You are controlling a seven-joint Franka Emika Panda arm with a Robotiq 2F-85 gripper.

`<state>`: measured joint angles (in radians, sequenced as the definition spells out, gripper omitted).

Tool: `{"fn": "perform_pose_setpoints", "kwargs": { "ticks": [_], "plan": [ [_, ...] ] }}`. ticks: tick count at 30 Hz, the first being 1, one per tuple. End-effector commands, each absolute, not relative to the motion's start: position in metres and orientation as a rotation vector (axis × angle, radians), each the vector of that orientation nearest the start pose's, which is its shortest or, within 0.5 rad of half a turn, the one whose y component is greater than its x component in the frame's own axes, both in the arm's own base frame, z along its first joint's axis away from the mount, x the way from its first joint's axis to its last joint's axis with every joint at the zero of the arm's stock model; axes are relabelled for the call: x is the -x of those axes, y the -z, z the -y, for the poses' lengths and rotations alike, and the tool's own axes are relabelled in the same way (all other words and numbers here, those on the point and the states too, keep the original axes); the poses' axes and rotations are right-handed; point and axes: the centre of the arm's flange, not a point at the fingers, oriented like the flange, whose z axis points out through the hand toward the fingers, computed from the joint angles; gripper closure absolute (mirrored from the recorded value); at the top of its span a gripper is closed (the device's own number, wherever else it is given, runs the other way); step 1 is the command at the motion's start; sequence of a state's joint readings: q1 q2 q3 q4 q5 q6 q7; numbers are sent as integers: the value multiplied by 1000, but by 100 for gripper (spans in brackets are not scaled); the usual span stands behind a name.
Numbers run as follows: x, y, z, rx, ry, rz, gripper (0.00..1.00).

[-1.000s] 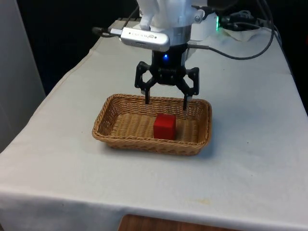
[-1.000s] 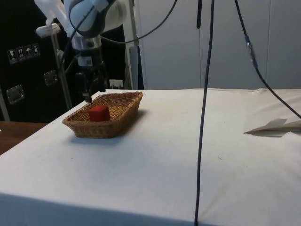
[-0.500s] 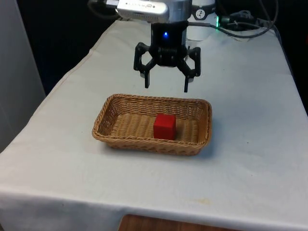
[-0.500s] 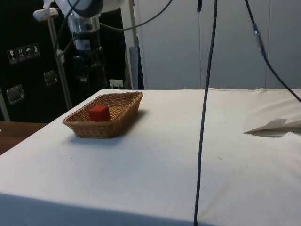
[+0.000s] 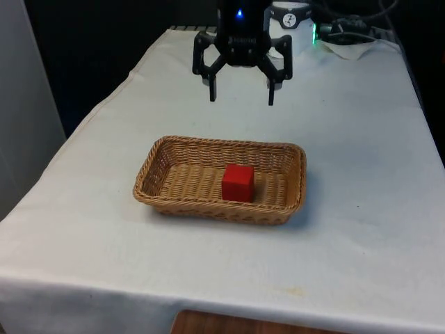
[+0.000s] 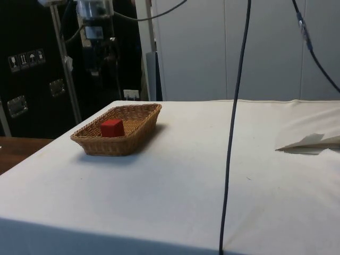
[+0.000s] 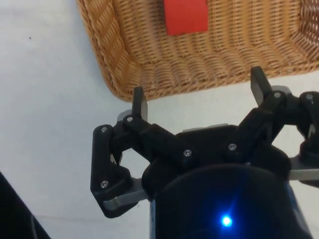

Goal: Pick up the cube and place it into the basket.

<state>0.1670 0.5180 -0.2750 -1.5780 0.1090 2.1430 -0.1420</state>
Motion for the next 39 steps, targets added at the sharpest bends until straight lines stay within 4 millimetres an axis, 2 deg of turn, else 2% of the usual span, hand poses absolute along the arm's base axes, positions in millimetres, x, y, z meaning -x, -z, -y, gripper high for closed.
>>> {"fn": "perform_pose_setpoints", "kwargs": {
  "ticks": [1, 14, 30, 31, 39],
  "plan": [
    [-690, -357, 44, 3189, 100, 36, 0],
    [-675, -365, 44, 3171, 82, 53, 0],
    [-635, -374, 48, 3137, 95, 84, 0],
    [-638, -372, 48, 3142, 72, 81, 0],
    [-614, -374, 48, 3125, 110, 96, 0]
  ]
}}
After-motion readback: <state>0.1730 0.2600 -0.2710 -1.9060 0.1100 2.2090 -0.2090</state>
